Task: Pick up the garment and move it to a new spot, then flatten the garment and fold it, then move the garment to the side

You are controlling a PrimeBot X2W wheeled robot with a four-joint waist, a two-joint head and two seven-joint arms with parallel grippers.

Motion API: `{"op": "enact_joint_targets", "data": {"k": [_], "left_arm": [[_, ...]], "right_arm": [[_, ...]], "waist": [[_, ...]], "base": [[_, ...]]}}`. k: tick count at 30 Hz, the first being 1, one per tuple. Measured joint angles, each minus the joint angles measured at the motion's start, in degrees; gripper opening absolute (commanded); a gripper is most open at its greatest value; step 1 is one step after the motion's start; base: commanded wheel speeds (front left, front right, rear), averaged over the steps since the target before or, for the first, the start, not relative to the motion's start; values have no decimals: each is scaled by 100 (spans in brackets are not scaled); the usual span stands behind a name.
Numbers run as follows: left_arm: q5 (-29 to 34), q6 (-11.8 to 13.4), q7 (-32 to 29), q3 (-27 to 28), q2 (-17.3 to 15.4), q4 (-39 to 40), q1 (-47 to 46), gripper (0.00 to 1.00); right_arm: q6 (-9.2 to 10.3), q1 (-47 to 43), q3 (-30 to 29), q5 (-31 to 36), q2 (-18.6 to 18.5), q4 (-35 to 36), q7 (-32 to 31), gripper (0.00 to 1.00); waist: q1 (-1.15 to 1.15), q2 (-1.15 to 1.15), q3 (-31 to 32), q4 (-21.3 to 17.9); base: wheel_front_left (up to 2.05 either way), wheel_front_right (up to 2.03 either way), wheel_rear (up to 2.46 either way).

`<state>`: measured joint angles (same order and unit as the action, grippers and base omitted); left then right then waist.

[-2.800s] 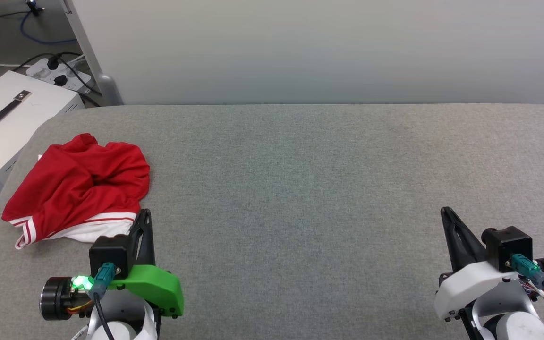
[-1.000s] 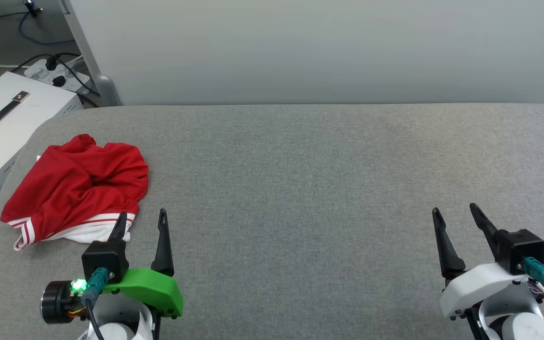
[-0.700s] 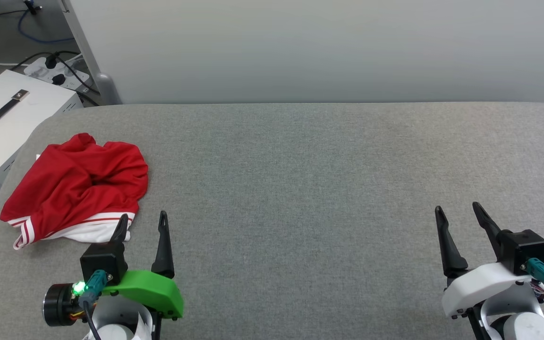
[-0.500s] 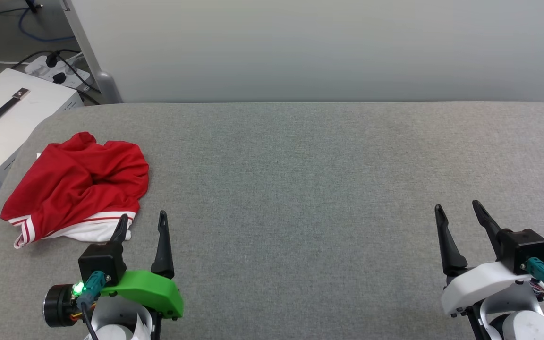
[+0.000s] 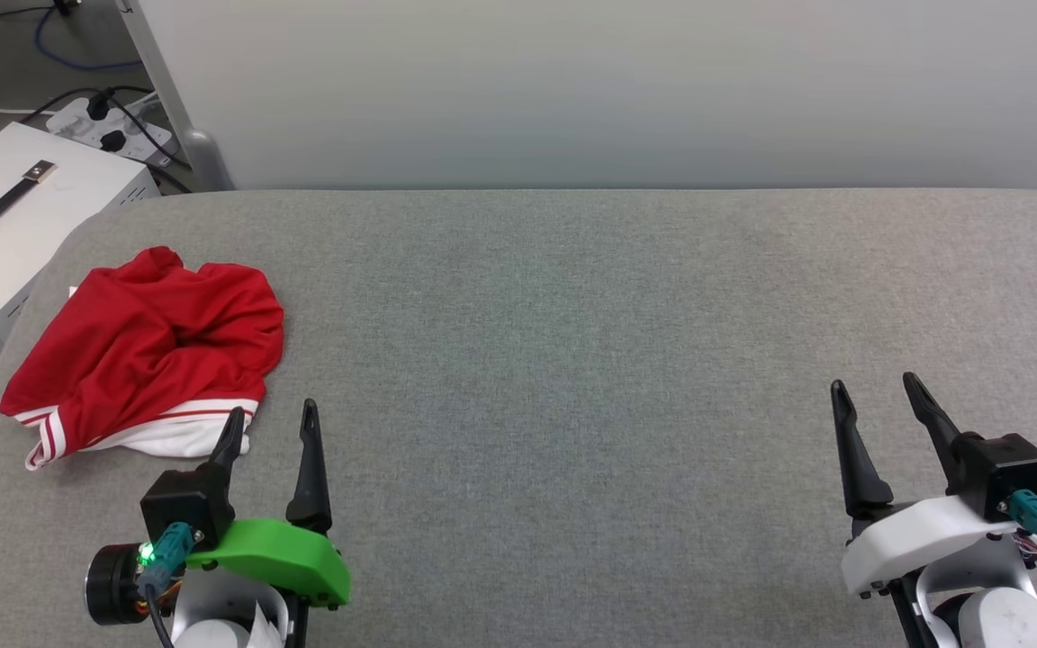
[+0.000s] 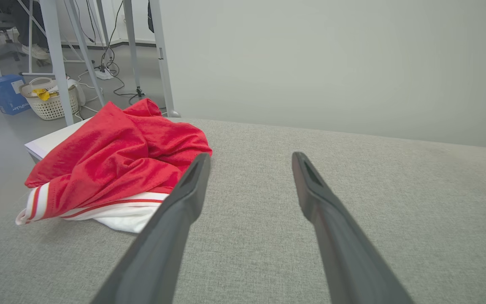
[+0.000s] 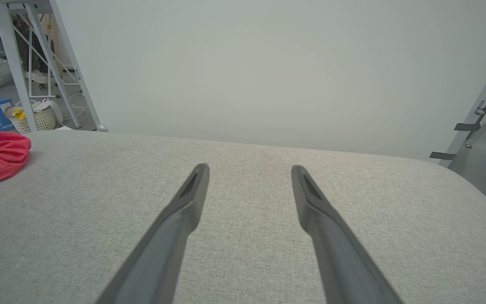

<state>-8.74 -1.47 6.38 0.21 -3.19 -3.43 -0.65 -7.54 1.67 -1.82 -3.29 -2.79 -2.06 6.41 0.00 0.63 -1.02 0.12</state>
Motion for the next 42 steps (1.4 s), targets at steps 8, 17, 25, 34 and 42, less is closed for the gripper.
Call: {"op": "enact_joint_targets", "data": {"k": [8, 17, 25, 34, 42], "left_arm": [[-85, -35, 83, 0, 0, -116, -1, 100], [-143, -42, 192, -5, 1, -241, 0, 100], [-245, -42, 294, -7, 1, -311, 0, 100], [-370, -64, 378, -16, 1, -345, -3, 100], [-394, -77, 489, 22, 2, -372, -4, 100]], "right_arm": [[0, 25, -3, -54, 0, -51, 94, 100], [0, 38, 5, -111, 0, -175, 199, 100], [0, 82, 2, -111, 0, -214, 293, 100], [0, 86, 103, -92, -2, -274, 399, 100], [0, 88, 213, -216, 1, -350, 495, 100]], "waist": [[0, 0, -15, -6], [0, 0, -18, -12], [0, 0, -42, -9], [0, 0, -88, 106], [0, 0, -128, 429]], "base": [[0, 0, 0], [0, 0, 0], [0, 0, 0], [0, 0, 0], [0, 0, 0]]}}
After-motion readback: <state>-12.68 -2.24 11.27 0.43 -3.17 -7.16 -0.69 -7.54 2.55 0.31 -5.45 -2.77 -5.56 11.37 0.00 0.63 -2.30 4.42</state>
